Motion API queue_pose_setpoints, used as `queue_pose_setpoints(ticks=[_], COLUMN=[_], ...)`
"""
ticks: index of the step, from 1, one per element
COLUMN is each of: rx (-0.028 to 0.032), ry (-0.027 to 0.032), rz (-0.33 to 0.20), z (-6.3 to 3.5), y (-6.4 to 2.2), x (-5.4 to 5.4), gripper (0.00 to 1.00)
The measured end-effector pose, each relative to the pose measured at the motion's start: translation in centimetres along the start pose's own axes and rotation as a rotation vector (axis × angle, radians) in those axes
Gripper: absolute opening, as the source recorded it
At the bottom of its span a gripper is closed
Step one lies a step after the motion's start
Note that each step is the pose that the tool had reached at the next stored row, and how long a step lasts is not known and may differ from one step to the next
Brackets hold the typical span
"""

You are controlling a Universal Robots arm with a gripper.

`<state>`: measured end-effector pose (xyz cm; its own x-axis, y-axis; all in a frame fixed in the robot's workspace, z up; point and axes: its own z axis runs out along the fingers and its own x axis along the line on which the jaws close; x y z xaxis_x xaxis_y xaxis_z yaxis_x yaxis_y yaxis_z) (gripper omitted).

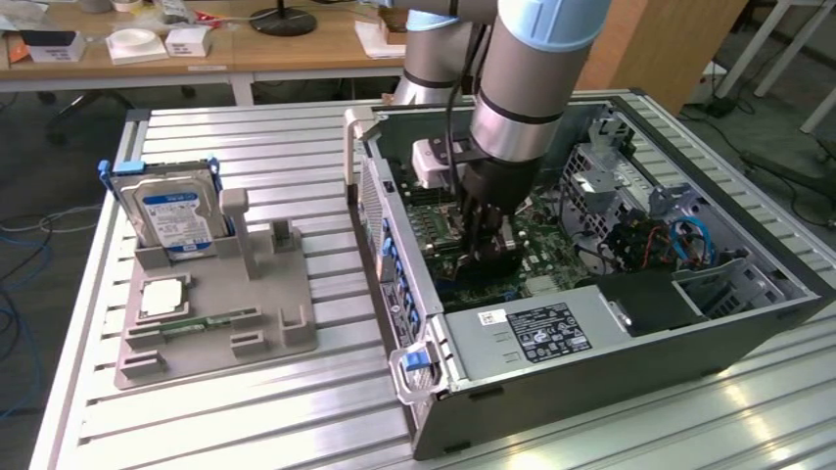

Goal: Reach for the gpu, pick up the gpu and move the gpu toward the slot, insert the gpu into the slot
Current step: 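Insert the gpu into the slot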

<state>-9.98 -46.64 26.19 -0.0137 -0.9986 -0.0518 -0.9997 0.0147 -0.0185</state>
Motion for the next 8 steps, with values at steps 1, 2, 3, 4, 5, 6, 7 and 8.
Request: queue_pose_setpoints(ticks=[1, 2, 3, 4, 5, 6, 7, 8], rx=[0.0010, 0.0022, 0.0039, 0.0045, 0.0045, 0.0045, 0.0045, 0.0045], ry=[0.0001, 0.0002, -0.0001, -0.0002, -0.0002, -0.0001, -0.0001, -0.0001], rz=[0.000, 0.000, 0.000, 0.000, 0.000, 0.000, 0.000, 0.000], z=[-0.37, -0.70, -0.79, -0.79, -0.79, -0.79, -0.79, -0.79], y=[-0.01, -0.01, 0.00, 0.00, 0.00, 0.00, 0.00, 0.00], x=[-0.03, -0.04, -0.05, -0.06, -0.06, -0.05, -0.05, -0.05], gripper=[0.33, 0.33, 0.33, 0.31, 0.25, 0.25, 0.19, 0.13])
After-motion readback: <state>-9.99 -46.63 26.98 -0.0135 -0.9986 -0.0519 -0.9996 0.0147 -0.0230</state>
